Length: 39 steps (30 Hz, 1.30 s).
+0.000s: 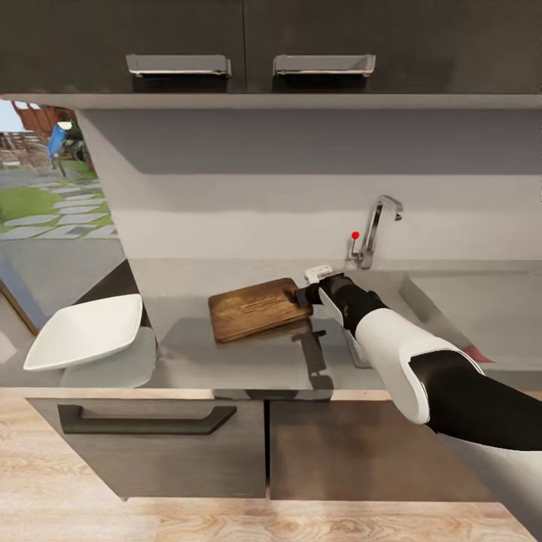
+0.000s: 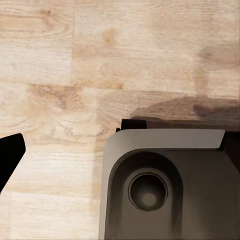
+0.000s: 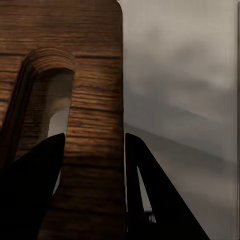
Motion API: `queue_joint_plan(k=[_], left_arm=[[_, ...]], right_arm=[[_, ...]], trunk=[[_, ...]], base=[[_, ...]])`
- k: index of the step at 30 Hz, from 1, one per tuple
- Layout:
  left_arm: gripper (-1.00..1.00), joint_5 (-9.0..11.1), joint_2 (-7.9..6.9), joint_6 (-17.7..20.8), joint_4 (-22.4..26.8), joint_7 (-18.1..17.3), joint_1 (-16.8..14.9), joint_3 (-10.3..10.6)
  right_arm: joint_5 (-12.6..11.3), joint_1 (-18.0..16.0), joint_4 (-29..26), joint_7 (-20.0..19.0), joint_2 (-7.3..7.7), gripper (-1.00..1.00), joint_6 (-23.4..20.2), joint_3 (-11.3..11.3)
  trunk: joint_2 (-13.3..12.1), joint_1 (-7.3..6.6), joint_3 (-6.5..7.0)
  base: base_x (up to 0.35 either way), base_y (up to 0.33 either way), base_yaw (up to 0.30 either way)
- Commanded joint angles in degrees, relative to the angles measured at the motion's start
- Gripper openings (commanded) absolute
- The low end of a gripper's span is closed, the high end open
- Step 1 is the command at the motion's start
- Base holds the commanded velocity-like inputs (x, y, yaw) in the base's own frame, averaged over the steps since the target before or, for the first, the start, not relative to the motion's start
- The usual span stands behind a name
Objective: In the kitchen, take the Vidalia onion out of the sink, dice it on the chopping board with the paring knife, put the diced onion into the bowl on the countertop, then place both the paring knife and the chopping board into the sink.
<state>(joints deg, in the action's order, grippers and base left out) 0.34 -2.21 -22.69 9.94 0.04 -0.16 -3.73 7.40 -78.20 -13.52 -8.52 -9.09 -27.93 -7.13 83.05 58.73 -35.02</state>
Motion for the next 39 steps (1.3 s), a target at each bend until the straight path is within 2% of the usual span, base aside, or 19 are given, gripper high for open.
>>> queue_joint_plan(k=[1,8,9,17,39], left_arm=[[1.00,0.0,0.02,-0.1,0.0,0.0,0.0,-0.2],[1.00,0.0,0.02,-0.1,0.0,0.0,0.0,-0.2],[1.00,0.0,0.08,-0.2,-0.1,0.0,0.0,-0.1],[1.00,0.0,0.10,-0.2,-0.1,0.0,0.0,-0.1],[1.00,0.0,0.07,-0.2,0.0,0.0,0.0,-0.1]], right_arm=[[0.5,0.3,-0.1,-0.4,0.09,-1.00,-0.3,-0.1],[0.7,2.8,-0.1,-0.3,0.20,-1.00,-0.2,-0.1],[0.5,3.2,-0.1,-0.4,0.89,-1.00,-0.2,0.0],[0.5,3.2,-0.1,-0.5,1.29,-1.00,-0.2,0.1],[0.5,3.2,-0.1,-0.5,1.42,-1.00,-0.2,0.1]], trunk=[[0.0,0.00,0.04],[0.0,0.00,0.60],[0.0,0.00,0.60],[0.0,0.00,0.87],[0.0,0.00,2.81]], base=[[0.000,0.000,0.000],[0.000,0.000,0.000],[0.000,0.000,0.000],[0.000,0.000,0.000],[0.000,0.000,0.000]])
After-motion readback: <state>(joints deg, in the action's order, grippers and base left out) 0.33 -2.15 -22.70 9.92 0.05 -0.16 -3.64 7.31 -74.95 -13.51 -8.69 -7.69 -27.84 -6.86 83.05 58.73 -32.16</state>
